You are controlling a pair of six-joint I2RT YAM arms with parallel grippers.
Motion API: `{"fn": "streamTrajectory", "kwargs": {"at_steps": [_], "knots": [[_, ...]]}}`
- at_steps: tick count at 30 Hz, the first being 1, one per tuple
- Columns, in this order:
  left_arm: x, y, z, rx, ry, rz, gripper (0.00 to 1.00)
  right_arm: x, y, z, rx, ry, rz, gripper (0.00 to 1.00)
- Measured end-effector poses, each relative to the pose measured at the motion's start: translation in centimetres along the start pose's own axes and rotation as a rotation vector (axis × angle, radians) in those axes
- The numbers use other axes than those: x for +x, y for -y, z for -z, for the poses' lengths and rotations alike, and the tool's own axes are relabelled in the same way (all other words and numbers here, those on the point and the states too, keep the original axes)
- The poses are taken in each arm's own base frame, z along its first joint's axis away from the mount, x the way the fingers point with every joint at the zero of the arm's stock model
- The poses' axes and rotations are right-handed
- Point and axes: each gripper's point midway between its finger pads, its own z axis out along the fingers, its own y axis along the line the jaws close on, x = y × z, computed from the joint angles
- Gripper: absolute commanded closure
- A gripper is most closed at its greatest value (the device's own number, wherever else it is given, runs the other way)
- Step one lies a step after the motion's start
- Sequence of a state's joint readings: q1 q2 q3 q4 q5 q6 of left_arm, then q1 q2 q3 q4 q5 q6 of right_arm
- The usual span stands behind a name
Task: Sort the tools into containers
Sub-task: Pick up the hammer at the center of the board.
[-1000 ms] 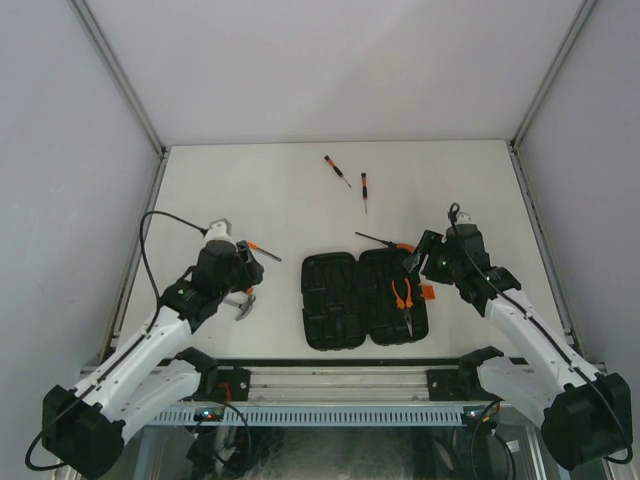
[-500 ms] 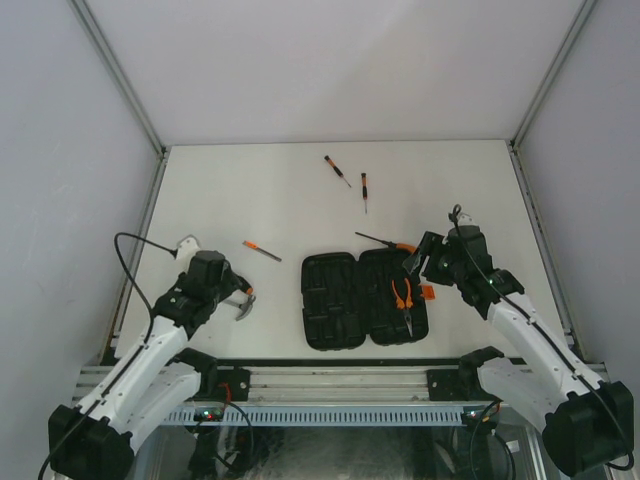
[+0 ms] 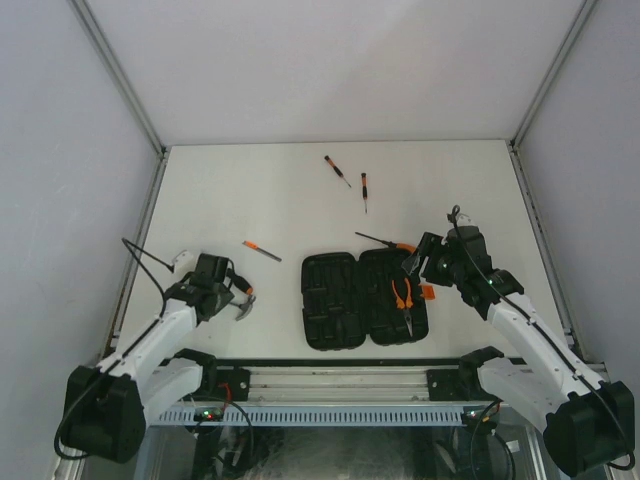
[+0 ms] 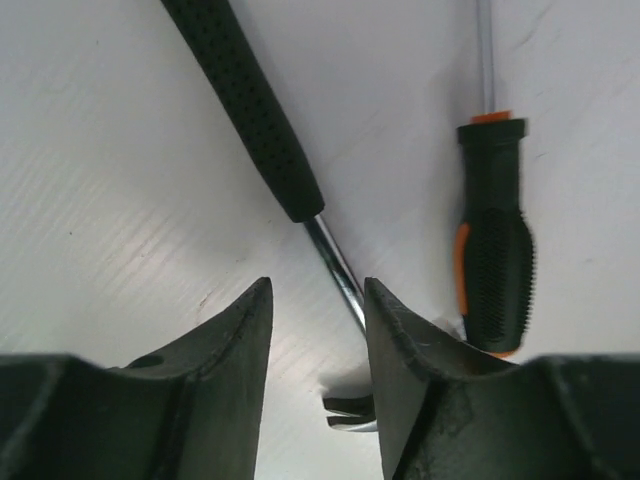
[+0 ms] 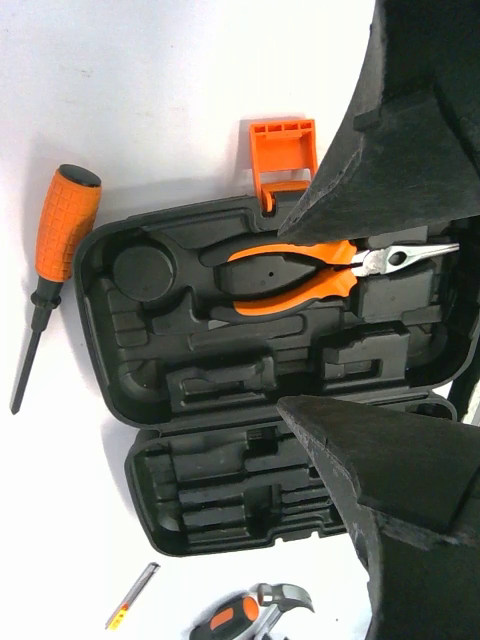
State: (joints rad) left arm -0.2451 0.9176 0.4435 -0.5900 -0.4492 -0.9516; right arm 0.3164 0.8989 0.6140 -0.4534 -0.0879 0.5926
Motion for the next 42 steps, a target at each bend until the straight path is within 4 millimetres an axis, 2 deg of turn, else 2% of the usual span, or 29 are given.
{"fn": "streamTrajectory", "kwargs": {"at_steps": [5,12,19,23,32,38,42], "knots": [[1.7,-0.6,-1.2,-0.068,-0.075,-0.036,0.57,0.1,0.1,-0.1,0.001,-0.003,-0.003,0.39],[1.4,0.1,-1.8,-0.091,-0.091,-0.047,0.61,0.5,0.3,-0.2,0.008,-0.010,-0.004,0.39],[1.1,0.5,-2.1,-0.091,-0.083,-0.038,0.89,0.4,0.4,-0.2,0.010,-0.008,-0.003,0.39],[1.1,1.0,-2.1,-0.060,-0.087,-0.016,0.99,0.3,0.3,-0.1,0.008,-0.003,-0.003,0.39],[1.4,1.1,-1.7,-0.006,-0.092,0.020,1.00,0.1,0.1,0.2,-0.002,0.012,-0.001,0.39],[1.2,0.8,-0.5,0.044,-0.069,0.042,1.00,-0.3,0.0,0.6,-0.010,0.034,0.001,0.39],[0.5,1.3,0.5,0.117,-0.033,0.061,1.00,-0.3,-0.1,0.7,-0.011,0.038,0.001,0.38]]}}
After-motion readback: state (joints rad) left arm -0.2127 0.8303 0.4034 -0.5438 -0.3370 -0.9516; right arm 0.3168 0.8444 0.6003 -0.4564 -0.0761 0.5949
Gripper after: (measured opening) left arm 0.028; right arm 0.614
